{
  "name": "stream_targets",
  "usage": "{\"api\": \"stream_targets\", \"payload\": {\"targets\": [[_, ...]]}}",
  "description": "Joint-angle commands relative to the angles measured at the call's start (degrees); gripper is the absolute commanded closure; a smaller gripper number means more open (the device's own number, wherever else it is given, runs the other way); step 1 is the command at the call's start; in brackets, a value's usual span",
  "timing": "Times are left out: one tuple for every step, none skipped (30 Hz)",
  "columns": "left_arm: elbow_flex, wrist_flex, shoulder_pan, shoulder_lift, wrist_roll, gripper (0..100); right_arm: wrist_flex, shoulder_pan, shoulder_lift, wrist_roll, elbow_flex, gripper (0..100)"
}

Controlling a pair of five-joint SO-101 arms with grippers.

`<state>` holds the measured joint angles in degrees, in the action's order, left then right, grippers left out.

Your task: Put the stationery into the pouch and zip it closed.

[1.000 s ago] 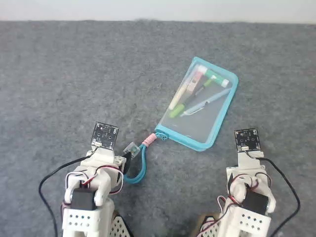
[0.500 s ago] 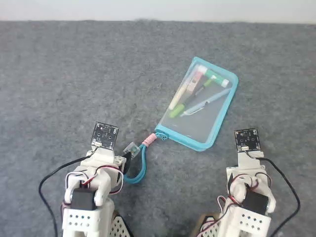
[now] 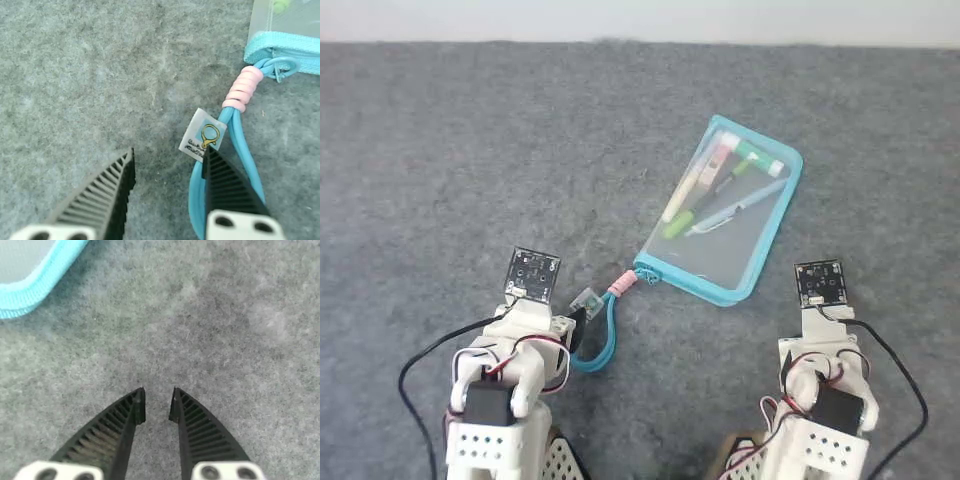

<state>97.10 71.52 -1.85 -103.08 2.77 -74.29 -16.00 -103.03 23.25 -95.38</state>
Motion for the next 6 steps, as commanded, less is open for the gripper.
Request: {"api": "stream_targets", "payload": {"targets": [[-0.6,0.4,-0.3,-0.5,-0.5,79,-0.7,-0.6,-0.3,0.6,-1.1,90.4],[-0.6,0.4,-0.3,-0.5,-0.5,79,-0.7,-0.6,-0.3,0.6,-1.1,90.4],[-0.6,0.4,-0.3,-0.5,-0.5,79,-0.7,-0.6,-0.3,0.6,-1.1,90.4],[-0.6,0.4,-0.3,-0.5,-0.5,79,-0.7,-0.6,-0.3,0.6,-1.1,90.4],[-0.6,0.4,-0.3,-0.5,-0.5,79,-0.7,-0.6,-0.3,0.6,-1.1,90.4],[-0.6,0.4,-0.3,-0.5,-0.5,79,-0.7,-0.6,-0.3,0.6,-1.1,90.4]]}}
